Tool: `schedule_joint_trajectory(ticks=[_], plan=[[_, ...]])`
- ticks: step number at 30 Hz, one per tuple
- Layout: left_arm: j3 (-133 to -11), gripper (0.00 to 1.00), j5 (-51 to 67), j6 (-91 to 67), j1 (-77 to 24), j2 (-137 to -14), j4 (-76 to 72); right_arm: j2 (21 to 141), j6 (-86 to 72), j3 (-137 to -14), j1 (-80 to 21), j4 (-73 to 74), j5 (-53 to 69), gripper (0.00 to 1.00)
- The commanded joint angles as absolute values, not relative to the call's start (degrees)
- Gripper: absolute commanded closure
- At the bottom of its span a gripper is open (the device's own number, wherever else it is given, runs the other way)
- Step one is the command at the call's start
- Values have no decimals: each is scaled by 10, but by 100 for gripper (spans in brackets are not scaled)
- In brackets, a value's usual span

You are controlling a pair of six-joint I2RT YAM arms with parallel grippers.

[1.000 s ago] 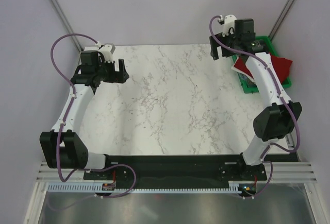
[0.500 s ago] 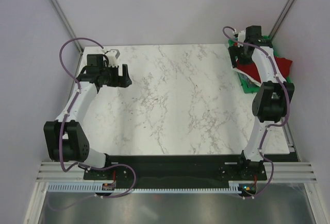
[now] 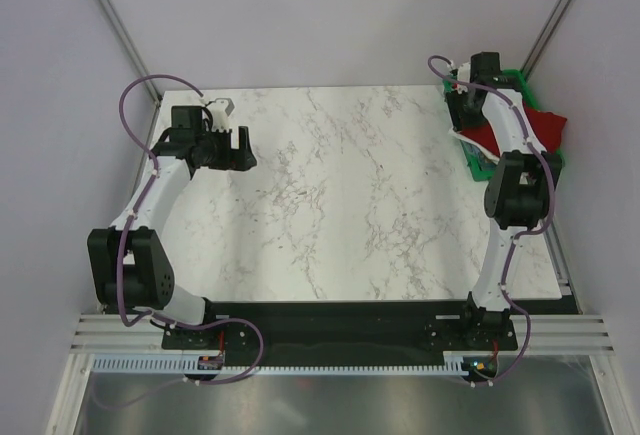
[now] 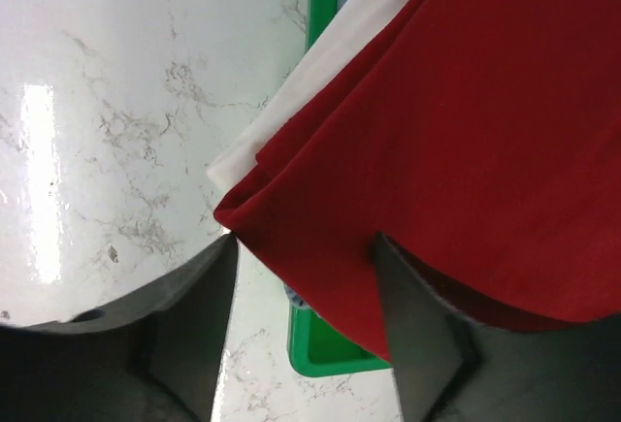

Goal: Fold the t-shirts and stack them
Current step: Grab the tshirt from the pile

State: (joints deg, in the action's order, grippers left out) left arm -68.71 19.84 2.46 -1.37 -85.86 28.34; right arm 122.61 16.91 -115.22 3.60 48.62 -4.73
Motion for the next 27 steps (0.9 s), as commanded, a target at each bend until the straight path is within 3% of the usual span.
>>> schedule_joint_trajectory(ticks=[1, 9, 12, 13, 15, 17, 23, 27], plan=[[-707, 4, 213, 26, -16, -860, 283, 1243, 172, -1184, 39, 474, -69, 37], [-698, 4, 206, 25, -16, -857, 282, 1239, 176, -1197, 42, 460, -75, 48], [-699, 4, 208, 24, -16, -859, 282, 1234, 180, -1191, 42, 459, -81, 69], [-700, 4, 210, 24, -16, -860, 282, 1233, 180, -1189, 42, 457, -83, 84], [-703, 4, 212, 21, -16, -862, 282, 1223, 181, -1186, 42, 457, -90, 87], [-707, 4, 214, 21, -16, -864, 282, 1206, 183, -1187, 42, 451, -99, 99], [-718, 3, 214, 19, -16, -860, 282, 1088, 251, -1179, 26, 389, -131, 100], [-733, 0, 194, 16, -16, -865, 281, 978, 350, -1096, -20, 296, -138, 100]])
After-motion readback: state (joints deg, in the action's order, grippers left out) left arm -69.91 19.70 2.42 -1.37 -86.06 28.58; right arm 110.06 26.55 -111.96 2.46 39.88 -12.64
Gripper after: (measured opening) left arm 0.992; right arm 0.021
